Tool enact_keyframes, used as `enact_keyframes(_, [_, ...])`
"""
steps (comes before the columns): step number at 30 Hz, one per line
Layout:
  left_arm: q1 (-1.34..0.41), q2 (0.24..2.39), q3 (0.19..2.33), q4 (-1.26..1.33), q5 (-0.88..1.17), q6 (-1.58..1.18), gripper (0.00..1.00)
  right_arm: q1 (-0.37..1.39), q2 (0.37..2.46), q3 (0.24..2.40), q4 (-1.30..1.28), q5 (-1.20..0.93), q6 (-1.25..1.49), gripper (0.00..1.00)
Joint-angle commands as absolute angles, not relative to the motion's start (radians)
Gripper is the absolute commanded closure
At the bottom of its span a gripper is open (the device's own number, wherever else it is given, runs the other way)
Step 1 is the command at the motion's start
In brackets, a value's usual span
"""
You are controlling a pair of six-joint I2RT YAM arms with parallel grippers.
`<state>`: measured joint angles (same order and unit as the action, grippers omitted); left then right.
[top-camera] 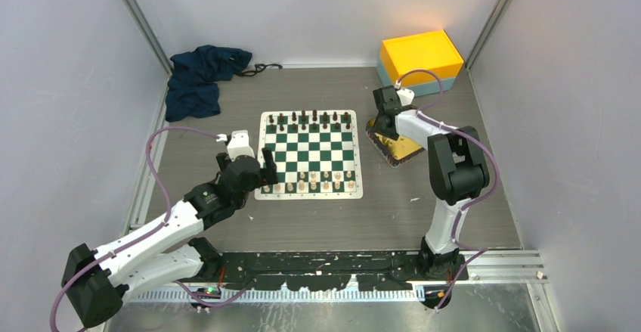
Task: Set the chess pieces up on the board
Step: Pick up the chess piece from the storage box.
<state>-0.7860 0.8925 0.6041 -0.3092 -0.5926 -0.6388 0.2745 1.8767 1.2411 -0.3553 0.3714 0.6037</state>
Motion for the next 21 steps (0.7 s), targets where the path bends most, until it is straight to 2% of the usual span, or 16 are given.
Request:
enact_keyframes(1, [-0.782,0.888,0.622,-0.25,-0.614,-0.621,0.02,0.265,1.889,1.288,-0.322,0.37,0.604,0.55])
enact_keyframes(6, [-0.776,0.89,0.622,-0.248,-0.611,-0.62,0.02,0.265,1.899,1.291,-0.32,0.362,0.604,0.61])
enact_keyframes(13, [-0.772,0.89,0.626,-0.248,-0.606,-0.621,0.01,0.263,1.895,1.29,-0.327,0.36,0.604,0.74])
enact_keyframes(18, [-0.772,0.883,0.628,-0.255,-0.607,-0.62,0.01,0.264,1.879,1.28,-0.324,0.366,0.603,0.97])
enact_keyframes(21, [-0.771,0.877,0.629,-0.26,-0.608,-0.62,0.01,0.262,1.865,1.274,-0.324,0.369,0.603,0.99])
